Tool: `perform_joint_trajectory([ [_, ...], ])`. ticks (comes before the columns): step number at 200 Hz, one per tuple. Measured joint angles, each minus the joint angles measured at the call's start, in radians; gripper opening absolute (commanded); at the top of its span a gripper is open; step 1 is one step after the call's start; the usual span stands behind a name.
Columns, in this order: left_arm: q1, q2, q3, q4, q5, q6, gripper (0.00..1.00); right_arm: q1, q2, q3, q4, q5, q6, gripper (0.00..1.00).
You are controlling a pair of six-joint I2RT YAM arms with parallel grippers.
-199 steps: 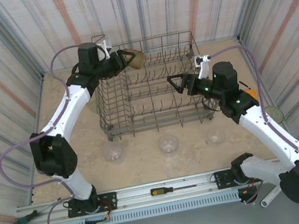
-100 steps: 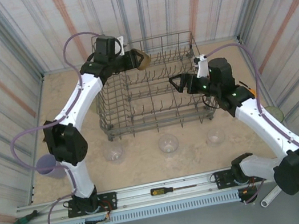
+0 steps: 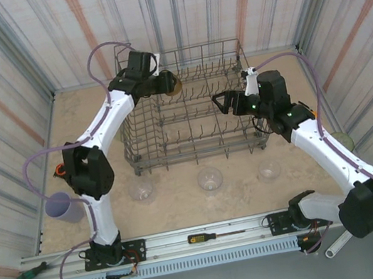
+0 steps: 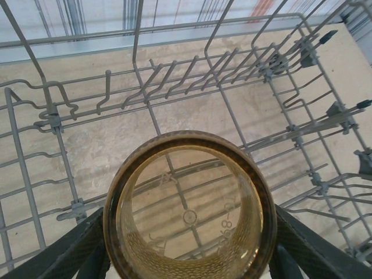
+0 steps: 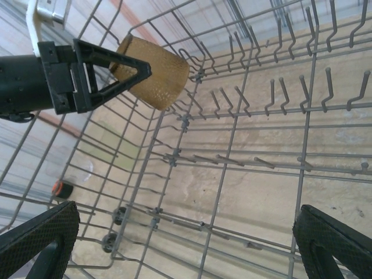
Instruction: Load the cups into the dish rack
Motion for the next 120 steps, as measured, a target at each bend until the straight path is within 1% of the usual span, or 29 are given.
perform_joint_trajectory([
  [76,-0.030,0.064,0.046,-0.007,-0.071,0.070,0.36,-0.019,0.044,0.018,-0.002,0.011,-0.022,0.99],
  [120,-0.038,0.111,0.073,-0.010,-0.092,0.093,0.36,-0.023,0.058,0.019,-0.001,0.011,-0.022,0.99],
])
